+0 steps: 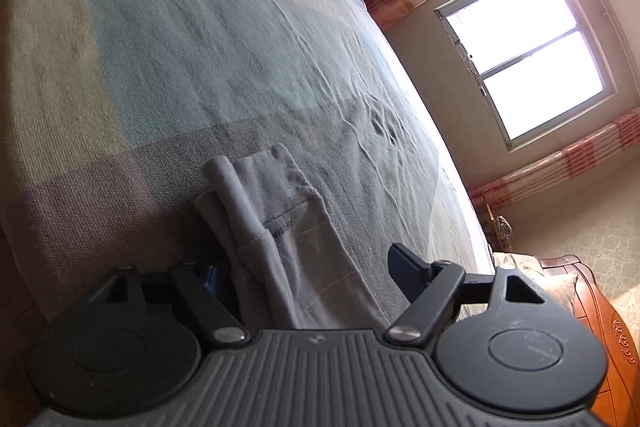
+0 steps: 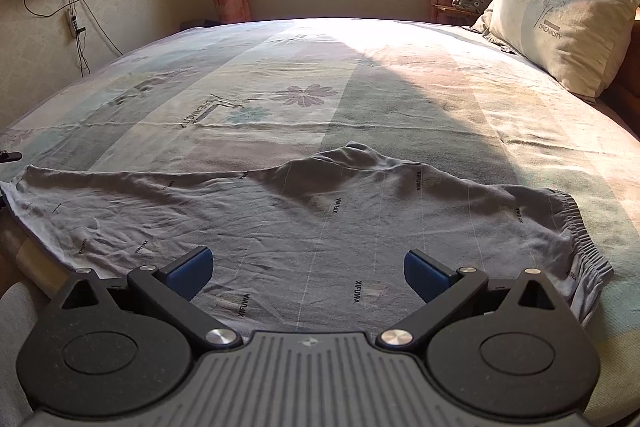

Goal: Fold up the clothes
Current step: 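Close the left gripper on the grey sweatpants leg cuff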

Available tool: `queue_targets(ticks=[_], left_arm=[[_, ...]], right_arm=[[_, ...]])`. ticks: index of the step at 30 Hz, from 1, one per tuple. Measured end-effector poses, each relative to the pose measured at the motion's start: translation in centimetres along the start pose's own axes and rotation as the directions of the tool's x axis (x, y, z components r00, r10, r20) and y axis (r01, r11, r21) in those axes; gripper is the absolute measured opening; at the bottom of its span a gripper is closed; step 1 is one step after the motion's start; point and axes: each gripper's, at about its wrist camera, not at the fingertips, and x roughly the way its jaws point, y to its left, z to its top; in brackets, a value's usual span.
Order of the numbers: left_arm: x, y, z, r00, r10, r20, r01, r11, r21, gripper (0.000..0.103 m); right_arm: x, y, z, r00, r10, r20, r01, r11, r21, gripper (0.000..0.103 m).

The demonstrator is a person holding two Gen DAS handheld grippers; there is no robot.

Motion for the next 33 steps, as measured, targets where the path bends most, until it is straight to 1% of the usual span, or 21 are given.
queue_targets(ticks=[1, 2, 3, 4, 5, 9, 12, 15, 17, 20, 21, 22, 23, 24, 26, 28, 31, 32, 33], left_arm=[[-0.4, 0.5, -0.1, 1.0, 0.005, 0.013, -0.005, 1.0, -0.004, 0.051], [-0.7, 1.1, -0.2, 1.0, 0.01, 0.022, -0.01, 1.0, -0.009, 0.036], [-1.0, 1.7, -0.3, 0.999, 0.016, 0.032, -0.015, 1.0, -0.014, 0.029], [-1.2, 2.1, -0.3, 0.999, 0.016, 0.031, -0.015, 1.0, -0.017, 0.02], [-1.1, 2.3, -0.1, 1.0, 0.012, 0.025, -0.012, 1.0, -0.02, 0.016], [-1.1, 2.6, 0.4, 1.0, 0.014, -0.004, -0.014, 0.999, -0.034, 0.015], [-2.2, 3.0, -0.1, 0.999, 0.03, -0.013, -0.031, 0.999, -0.025, 0.015], [-2.7, 1.7, -0.3, 0.997, 0.072, -0.02, -0.071, 0.995, 0.063, 0.01], [-3.0, 0.8, -0.3, 0.996, 0.085, -0.017, -0.083, 0.989, 0.12, 0.01], [-4.0, -0.2, -0.6, 0.997, 0.072, -0.007, -0.069, 0.98, 0.184, 0.009], [-4.1, -0.8, -0.5, 0.998, 0.061, -0.004, -0.059, 0.978, 0.202, 0.009], [-4.1, -1.5, -0.4, 0.999, 0.05, -0.003, -0.048, 0.975, 0.218, 0.009], [-4.1, -2.0, -0.4, 0.999, 0.039, -0.001, -0.038, 0.972, 0.233, 0.009], [-4.2, -2.5, -0.3, 1.0, 0.029, 0.001, -0.028, 0.968, 0.248, 0.009], [-4.3, -3.3, -0.3, 1.0, 0.011, 0.003, -0.012, 0.96, 0.281, 0.009], [-5.1, -3.4, -0.5, 1.0, -0.003, 0.004, 0.002, 0.949, 0.315, 0.009], [-5.9, -3.6, -0.8, 0.999, -0.033, 0.005, 0.029, 0.941, 0.338, 0.009], [-6.0, -3.5, -0.9, 0.999, -0.044, 0.004, 0.04, 0.94, 0.34, 0.009], [-6.2, -3.4, -1.0, 0.999, -0.054, 0.002, 0.05, 0.939, 0.341, 0.009]], right_arm=[[0.0, -0.1, -0.1, 1.0, -0.001, 0.001, 0.001, 1.0, 0.001, 0.103], [-0.1, -0.2, -0.1, 1.0, 0.001, 0.002, -0.001, 1.0, 0.005, 0.103], [-0.1, -0.3, -0.1, 1.0, 0.003, 0.002, -0.003, 1.0, 0.008, 0.103], [-0.2, -0.4, -0.2, 1.0, 0.004, 0.004, -0.004, 1.0, 0.013, 0.103], [-0.2, -0.5, -0.2, 1.0, 0.006, 0.004, -0.006, 1.0, 0.015, 0.103], [-0.1, -0.4, -0.2, 1.0, 0.011, 0.005, -0.011, 1.0, 0.02, 0.103], [-0.2, -0.1, -0.1, 1.0, 0.016, 0.004, -0.016, 1.0, 0.015, 0.103], [-0.1, 0.4, 0.4, 0.999, 0.048, 0.002, -0.048, 0.999, 0.019, 0.103], [0.1, 0.8, 0.9, 0.997, 0.082, -0.002, -0.082, 0.996, 0.027, 0.103], [0.8, 1.9, 2.2, 0.984, 0.179, -0.015, -0.178, 0.982, 0.069, 0.103], [1.3, 2.6, 2.9, 0.97, 0.243, -0.022, -0.239, 0.966, 0.099, 0.103], [1.7, 3.1, 3.3, 0.957, 0.289, -0.026, -0.284, 0.951, 0.121, 0.103], [2.5, 4.1, 4.0, 0.933, 0.358, -0.036, -0.349, 0.925, 0.151, 0.103], [3.4, 5.1, 4.7, 0.904, 0.425, -0.045, -0.411, 0.894, 0.181, 0.103], [5.6, 7.8, 5.8, 0.836, 0.542, -0.082, -0.511, 0.825, 0.242, 0.103], [7.9, 10.8, 6.6, 0.756, 0.642, -0.128, -0.588, 0.752, 0.299, 0.103], [11.6, 15.5, 7.6, 0.643, 0.744, -0.182, -0.659, 0.659, 0.363, 0.103], [12.8, 17.0, 7.8, 0.611, 0.767, -0.195, -0.67, 0.633, 0.388, 0.103], [13.8, 18.4, 8.1, 0.585, 0.784, -0.205, -0.675, 0.612, 0.412, 0.103]])
